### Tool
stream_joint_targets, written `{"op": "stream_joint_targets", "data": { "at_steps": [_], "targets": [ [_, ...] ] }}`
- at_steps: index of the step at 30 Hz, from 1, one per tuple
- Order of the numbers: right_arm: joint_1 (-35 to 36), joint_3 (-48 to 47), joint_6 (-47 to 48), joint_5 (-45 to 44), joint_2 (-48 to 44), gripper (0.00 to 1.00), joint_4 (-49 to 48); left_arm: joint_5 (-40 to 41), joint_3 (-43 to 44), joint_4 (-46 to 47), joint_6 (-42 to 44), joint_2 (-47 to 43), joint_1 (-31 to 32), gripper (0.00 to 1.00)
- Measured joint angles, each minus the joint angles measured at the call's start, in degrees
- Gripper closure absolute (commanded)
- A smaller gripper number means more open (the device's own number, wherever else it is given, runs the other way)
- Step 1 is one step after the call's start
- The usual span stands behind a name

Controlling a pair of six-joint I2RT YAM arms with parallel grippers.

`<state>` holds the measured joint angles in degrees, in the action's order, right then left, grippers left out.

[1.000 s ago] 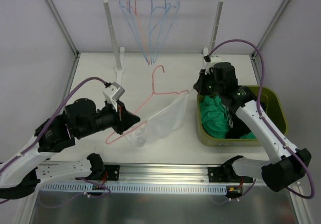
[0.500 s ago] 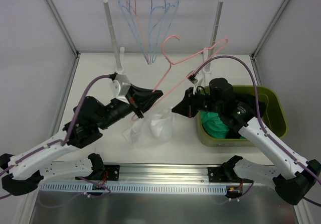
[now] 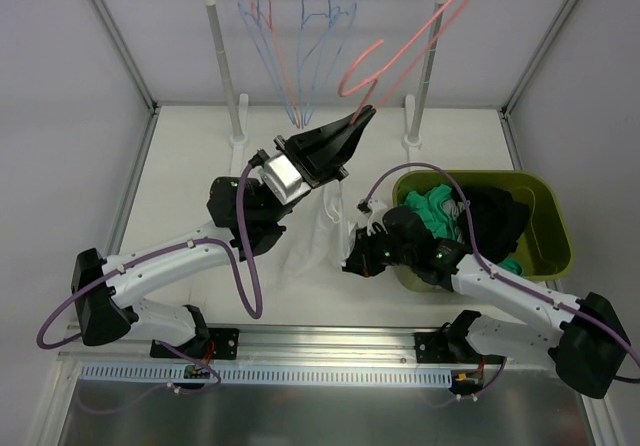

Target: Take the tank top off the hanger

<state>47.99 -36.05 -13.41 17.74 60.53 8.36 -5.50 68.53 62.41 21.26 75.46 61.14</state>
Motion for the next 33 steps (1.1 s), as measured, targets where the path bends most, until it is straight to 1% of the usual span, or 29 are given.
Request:
{"op": "stream_joint_targets", "data": {
  "at_steps": [2,6,10,12,14,18,21,22,23,27,28,30,31,32,33],
  "targets": [
    [0.44,0.0,-0.59,-0.63,-0.13,0.98,-1.38,0.81,0.2,3.67,0.35,0.37,0.02,1.0],
    [0.87,-0.92,-0.7,-1.7,-1.6,1.0,-3.1,4.52,-0.59,7.21,0.09,0.39,0.02,1.0],
    [0.87,-2.34,-0.11,-3.58,-2.62,1.0,-2.73,10.34,-1.99,8.13,-0.42,-0.09,0.0,0.99],
    [0.9,-2.54,0.17,-4.59,-2.08,1.0,-2.58,13.27,-1.99,8.22,-0.11,-0.46,0.0,0.96],
    [0.94,-2.51,0.42,-5.77,-0.13,1.0,-2.54,15.5,-1.81,8.24,0.68,-1.27,0.0,0.94],
    [1.86,-1.4,0.15,-7.85,7.17,1.0,-4.76,17.2,-0.33,8.52,2.4,-3.61,0.0,0.96],
    [3.89,0.83,-0.59,-9.57,12.17,1.0,-5.11,17.53,1.01,9.38,3.87,-6.05,0.0,0.97],
    [4.59,1.36,-0.76,-9.99,13.11,1.0,-5.09,17.55,1.11,9.46,4.04,-6.91,0.0,0.98],
    [5.4,1.77,-0.96,-10.32,13.86,1.0,-5.18,17.57,1.09,9.86,4.22,-7.96,0.0,1.0],
    [7.1,1.88,-1.49,-10.91,14.05,1.0,-6.45,17.68,-0.52,11.26,4.59,-11.91,0.0,1.0],
    [7.34,1.79,-1.57,-10.97,13.94,0.98,-6.69,17.92,-1.4,11.13,4.57,-12.81,0.0,1.0],
    [7.74,1.31,-1.57,-11.28,13.29,0.85,-6.03,18.8,-3.43,9.38,3.67,-14.75,0.0,1.0],
    [7.87,1.01,-1.77,-11.52,12.74,0.83,-5.66,19.74,-4.79,7.19,2.95,-16.02,0.0,1.0],
    [8.07,0.63,-1.64,-12.02,11.67,0.79,-4.98,20.65,-6.14,5.11,1.88,-17.31,0.0,1.0],
    [8.26,0.39,-1.53,-12.7,9.92,0.57,-4.24,21.75,-7.93,2.27,0.37,-19.17,0.0,1.0]
  ]
}}
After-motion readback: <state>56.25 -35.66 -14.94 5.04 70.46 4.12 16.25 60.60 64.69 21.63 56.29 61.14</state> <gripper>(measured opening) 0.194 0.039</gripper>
